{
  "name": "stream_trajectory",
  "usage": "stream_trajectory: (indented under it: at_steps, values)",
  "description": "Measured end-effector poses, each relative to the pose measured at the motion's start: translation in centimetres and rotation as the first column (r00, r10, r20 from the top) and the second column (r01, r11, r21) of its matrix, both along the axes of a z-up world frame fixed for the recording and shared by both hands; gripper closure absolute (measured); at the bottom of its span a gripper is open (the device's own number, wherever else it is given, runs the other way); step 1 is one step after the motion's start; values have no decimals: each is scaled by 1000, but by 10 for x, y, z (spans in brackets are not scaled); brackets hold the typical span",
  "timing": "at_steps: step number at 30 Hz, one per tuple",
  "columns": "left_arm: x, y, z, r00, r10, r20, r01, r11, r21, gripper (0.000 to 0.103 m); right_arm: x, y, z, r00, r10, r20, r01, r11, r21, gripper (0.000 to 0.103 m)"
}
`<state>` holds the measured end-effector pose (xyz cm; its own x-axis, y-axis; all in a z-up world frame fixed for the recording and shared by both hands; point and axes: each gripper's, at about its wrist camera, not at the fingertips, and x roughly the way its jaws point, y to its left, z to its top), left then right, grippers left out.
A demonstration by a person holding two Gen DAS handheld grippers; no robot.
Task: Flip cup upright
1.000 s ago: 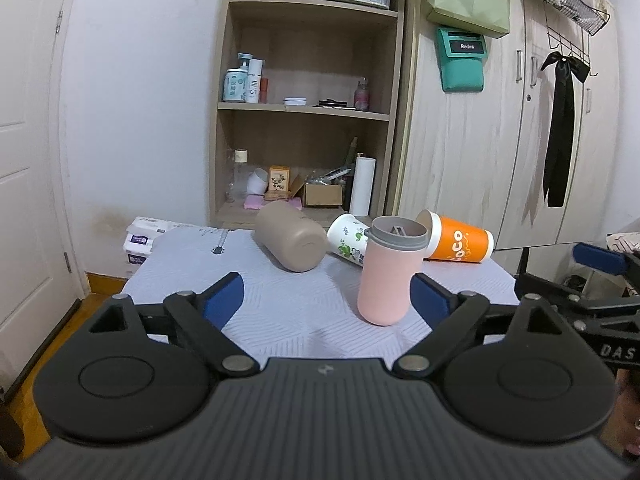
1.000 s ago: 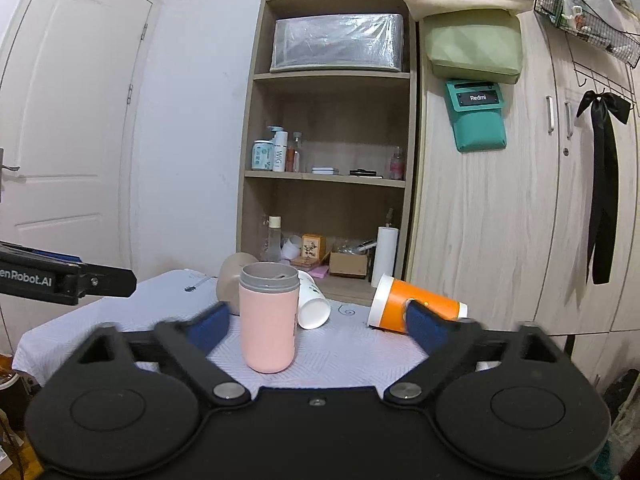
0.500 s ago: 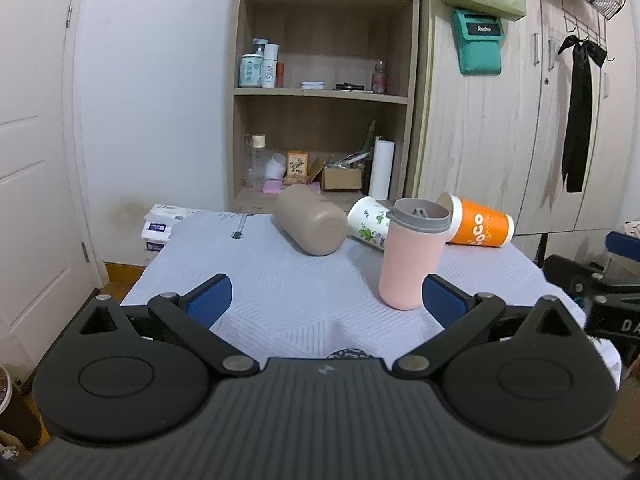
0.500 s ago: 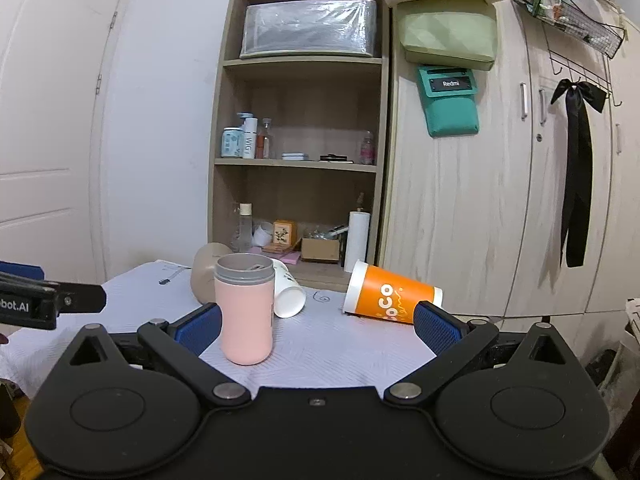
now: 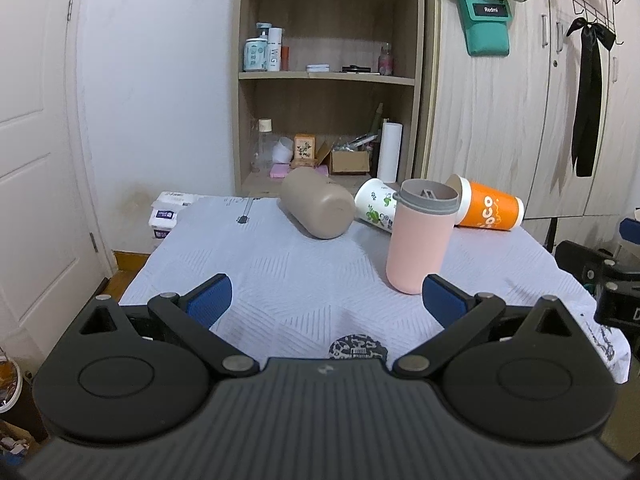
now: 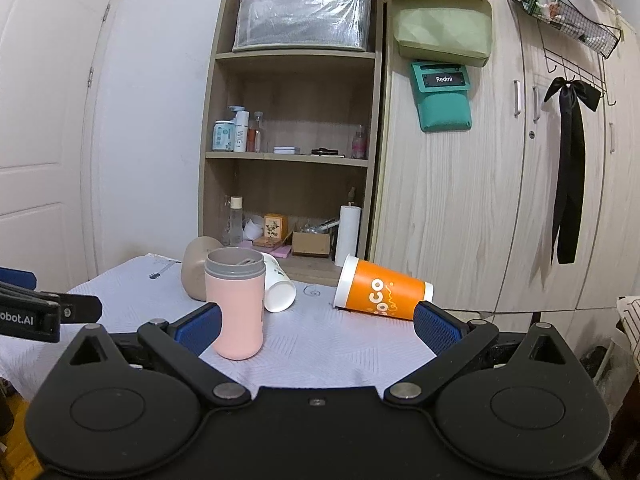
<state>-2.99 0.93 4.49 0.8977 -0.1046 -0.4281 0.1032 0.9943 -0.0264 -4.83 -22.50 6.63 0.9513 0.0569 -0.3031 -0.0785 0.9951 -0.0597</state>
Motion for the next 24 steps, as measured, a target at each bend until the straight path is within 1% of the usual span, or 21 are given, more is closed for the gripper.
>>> stream_trajectory:
  at_steps: [3, 7, 15, 24]
  values:
    - [1, -2, -2, 1000, 17, -9, -16, 1000, 21, 0, 2, 1, 0, 1000, 0, -5, 0, 1000, -3, 0]
    - [1, -2, -5, 999, 38, -2, -38, 998, 46, 0, 2, 1, 0, 1000, -1, -4, 1, 1000, -11, 0]
    - [-2, 0, -4, 998, 62, 12, -63, 997, 50, 0, 2, 2, -2, 1000, -9, -10, 9, 1000, -12, 0]
    - [-2, 1, -1, 998, 64, 22, -65, 997, 52, 0, 3, 1, -2, 1000, -15, -14, 14, 1000, -10, 0]
